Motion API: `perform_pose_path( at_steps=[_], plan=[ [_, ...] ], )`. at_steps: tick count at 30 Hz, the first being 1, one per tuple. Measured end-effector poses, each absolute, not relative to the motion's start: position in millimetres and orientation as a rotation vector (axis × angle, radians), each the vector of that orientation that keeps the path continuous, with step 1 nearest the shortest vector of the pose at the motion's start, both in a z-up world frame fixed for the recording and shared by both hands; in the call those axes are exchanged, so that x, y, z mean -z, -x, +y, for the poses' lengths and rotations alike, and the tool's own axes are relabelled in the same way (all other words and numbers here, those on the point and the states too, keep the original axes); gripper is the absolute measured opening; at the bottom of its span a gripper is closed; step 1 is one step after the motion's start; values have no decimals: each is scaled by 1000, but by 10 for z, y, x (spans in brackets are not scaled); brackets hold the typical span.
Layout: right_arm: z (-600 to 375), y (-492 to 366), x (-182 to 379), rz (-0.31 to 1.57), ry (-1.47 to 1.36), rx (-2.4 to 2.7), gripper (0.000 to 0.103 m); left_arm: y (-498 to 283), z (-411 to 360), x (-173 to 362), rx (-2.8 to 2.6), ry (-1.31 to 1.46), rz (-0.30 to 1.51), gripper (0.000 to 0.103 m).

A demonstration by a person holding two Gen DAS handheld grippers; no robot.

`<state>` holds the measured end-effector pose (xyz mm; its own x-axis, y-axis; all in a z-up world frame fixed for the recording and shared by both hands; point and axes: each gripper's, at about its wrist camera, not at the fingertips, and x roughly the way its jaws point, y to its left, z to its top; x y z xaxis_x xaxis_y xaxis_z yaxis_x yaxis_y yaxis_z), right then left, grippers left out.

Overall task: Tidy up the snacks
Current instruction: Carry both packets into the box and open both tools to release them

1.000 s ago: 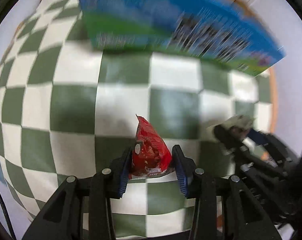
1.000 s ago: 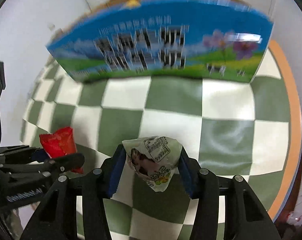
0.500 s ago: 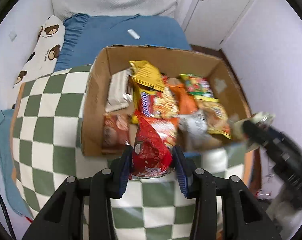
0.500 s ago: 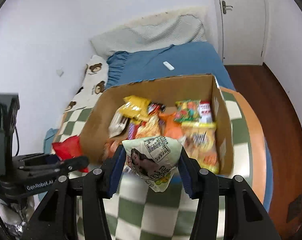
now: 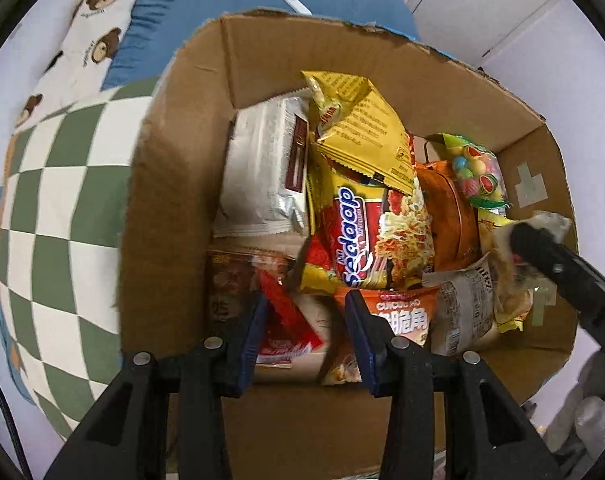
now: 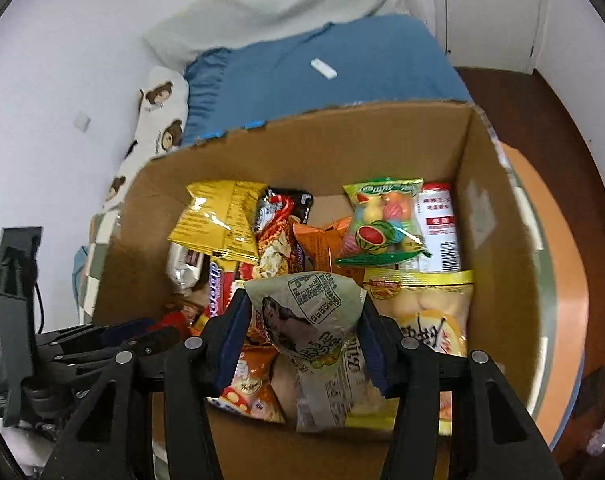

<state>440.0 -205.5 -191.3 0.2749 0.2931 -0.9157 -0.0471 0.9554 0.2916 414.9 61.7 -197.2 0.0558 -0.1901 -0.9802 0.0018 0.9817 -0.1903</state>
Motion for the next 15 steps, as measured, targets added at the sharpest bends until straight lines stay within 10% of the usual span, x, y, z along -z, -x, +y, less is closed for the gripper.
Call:
perform_pose_path(
  at_steps=[4, 9, 15],
  plan=[
    [-2059, -4478, 2083, 1327, -225, -208, 85, -4148, 607, 1979, 135, 146, 1517, 47],
    [-2103, -4383, 1988, 1320, -143, -141, 98, -4102, 539, 1872, 124, 96, 1473, 96],
    [-2128, -4174, 1809, 1305, -42, -60, 100, -3996, 483, 1681, 116, 80, 1407, 97]
  ],
)
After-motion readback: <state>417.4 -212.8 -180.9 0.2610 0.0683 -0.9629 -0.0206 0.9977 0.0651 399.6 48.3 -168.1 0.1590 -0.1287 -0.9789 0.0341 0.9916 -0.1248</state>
